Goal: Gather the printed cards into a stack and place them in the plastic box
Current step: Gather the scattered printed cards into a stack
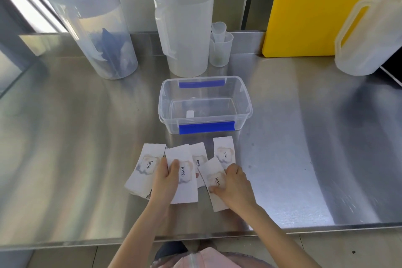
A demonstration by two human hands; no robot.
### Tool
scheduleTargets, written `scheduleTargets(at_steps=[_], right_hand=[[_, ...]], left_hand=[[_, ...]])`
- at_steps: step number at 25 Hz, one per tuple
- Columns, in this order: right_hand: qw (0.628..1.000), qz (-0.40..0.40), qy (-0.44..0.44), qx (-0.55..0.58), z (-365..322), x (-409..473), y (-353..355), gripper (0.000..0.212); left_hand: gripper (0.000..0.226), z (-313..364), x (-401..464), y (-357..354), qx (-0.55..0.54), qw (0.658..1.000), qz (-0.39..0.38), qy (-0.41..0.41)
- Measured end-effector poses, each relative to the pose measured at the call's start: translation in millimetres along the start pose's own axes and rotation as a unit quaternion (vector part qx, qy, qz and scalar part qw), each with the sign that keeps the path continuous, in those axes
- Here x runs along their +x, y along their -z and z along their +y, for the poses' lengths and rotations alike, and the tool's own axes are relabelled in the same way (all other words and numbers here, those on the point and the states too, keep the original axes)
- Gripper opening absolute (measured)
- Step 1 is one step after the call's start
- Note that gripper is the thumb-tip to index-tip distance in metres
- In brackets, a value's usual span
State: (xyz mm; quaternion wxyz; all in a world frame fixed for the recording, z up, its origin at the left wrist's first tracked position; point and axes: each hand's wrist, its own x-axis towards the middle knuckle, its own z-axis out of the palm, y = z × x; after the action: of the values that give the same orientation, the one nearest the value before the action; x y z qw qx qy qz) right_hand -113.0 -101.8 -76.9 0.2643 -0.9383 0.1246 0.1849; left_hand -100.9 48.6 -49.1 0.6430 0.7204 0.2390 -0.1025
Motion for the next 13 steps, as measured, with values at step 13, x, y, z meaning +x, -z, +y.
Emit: scheduleTargets(at_steps=[13], right_hand=[[0.952,-0.036,0.056,0.298,-37.6,-8.4,32.8,0.014]], left_hand=[[0.023,12.5,-5.9,-5.0,-0.035,0.999,0.006,0.006]])
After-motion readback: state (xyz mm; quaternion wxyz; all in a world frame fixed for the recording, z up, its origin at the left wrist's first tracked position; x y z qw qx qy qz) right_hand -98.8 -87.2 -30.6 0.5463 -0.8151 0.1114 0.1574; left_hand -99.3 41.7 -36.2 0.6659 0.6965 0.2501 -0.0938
